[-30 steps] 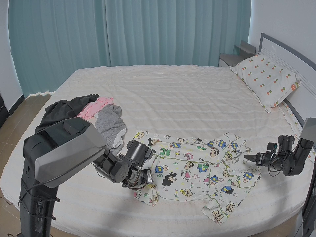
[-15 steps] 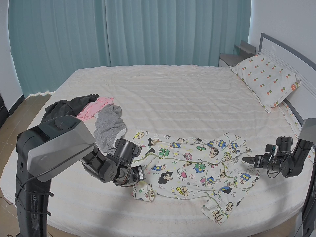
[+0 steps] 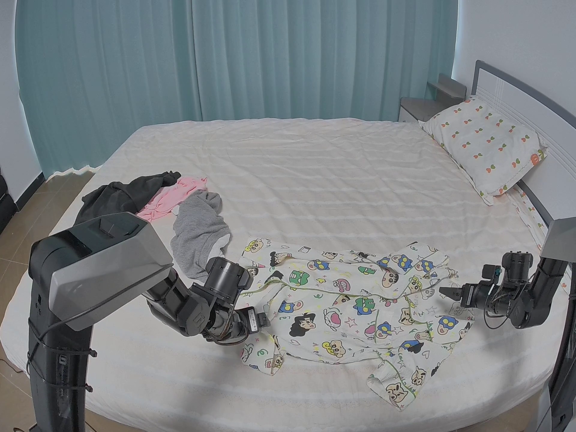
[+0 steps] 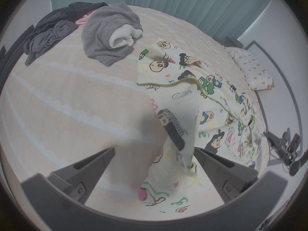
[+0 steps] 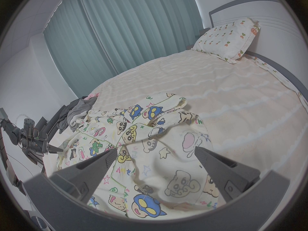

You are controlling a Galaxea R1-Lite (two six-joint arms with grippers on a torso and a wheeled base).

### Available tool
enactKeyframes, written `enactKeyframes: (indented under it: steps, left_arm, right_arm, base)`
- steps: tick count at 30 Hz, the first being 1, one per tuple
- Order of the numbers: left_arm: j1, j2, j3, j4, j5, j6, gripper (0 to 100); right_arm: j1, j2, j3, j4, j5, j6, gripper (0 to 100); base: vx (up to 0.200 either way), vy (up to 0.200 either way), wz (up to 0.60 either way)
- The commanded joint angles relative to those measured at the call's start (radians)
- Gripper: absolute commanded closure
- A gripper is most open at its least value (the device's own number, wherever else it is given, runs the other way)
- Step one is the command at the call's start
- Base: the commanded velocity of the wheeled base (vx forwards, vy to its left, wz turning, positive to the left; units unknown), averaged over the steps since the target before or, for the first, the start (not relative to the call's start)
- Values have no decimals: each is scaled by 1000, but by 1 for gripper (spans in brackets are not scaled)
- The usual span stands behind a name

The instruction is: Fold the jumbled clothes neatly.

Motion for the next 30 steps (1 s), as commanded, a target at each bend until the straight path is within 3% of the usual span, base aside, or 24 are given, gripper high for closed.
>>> enactKeyframes:
  steps: [1, 6, 13, 21, 30]
  left_arm:
    - [18, 2, 13, 5, 11, 52, 0]
    - [46, 0, 13, 28, 54, 77, 0]
    - [138, -27, 87, 60, 155, 227, 0]
    - [239, -93, 150, 57, 169, 309, 0]
    - [337, -124, 109, 52, 157, 296, 0]
  right_arm:
    - [6, 4, 4, -1, 1, 1, 0]
    - [6, 4, 4, -1, 1, 1, 0]
    - [4, 4, 4, -1, 1, 1, 0]
    - [6, 4, 5, -1, 1, 1, 0]
    - [6, 4, 5, -1, 1, 1, 0]
  base:
    - [0, 0, 0]
    - [0, 0, 0]
    - [0, 0, 0]
    - [0, 0, 0]
    - [0, 0, 0]
